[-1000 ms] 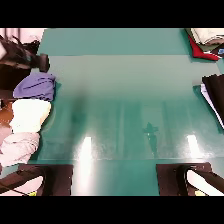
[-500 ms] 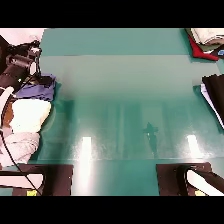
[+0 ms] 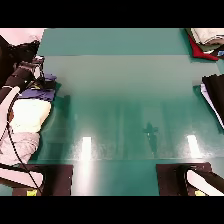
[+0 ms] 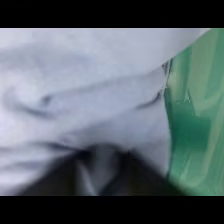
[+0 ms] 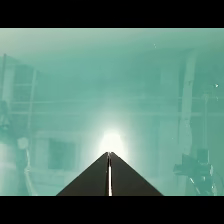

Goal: Fold the shirts.

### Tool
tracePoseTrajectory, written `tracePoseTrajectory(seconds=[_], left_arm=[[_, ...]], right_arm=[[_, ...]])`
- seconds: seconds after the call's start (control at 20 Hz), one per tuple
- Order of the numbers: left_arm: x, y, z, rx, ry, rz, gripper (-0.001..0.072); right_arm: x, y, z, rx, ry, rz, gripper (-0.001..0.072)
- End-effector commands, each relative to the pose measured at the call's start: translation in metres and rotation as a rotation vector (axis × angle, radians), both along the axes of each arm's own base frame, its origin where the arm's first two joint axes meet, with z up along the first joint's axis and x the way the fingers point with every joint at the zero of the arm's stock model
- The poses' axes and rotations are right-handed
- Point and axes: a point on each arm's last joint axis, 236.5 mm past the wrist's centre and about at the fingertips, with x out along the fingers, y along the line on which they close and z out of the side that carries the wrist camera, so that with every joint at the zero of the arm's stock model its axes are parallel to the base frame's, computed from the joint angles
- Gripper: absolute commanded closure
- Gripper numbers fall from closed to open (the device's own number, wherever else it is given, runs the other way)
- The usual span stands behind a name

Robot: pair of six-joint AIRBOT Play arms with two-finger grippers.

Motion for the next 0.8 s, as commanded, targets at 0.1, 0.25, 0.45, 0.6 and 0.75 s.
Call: tracePoseTrajectory(seconds=[0.1,0.25,0.45,0.6,0.75], left_arm=[[-0.010,0.001,0.001,-0.005,0.054,0.026,0.0682],[0.003,-0.018,0.057,-0.013,0.039,-0.091,0.0683],[0.023,-0.100,0.223,-0.115,-0.310,-0.336,0.0682],[-0.025,-0.183,0.340,-0.264,-0.525,-0.619,0.0682],[-0.090,-0.247,0.417,-0.427,-0.679,-0.816,0.0682]], right_arm=[[0.001,0.000,0.001,0.001,-0.004,-0.001,0.0693],[0.007,-0.001,0.007,0.003,-0.040,-0.013,0.0693],[0.016,-0.004,0.017,0.006,-0.096,-0.032,0.0693],[0.019,-0.005,0.019,0.007,-0.111,-0.037,0.0693],[0.019,-0.004,0.020,0.010,-0.110,-0.034,0.0693]])
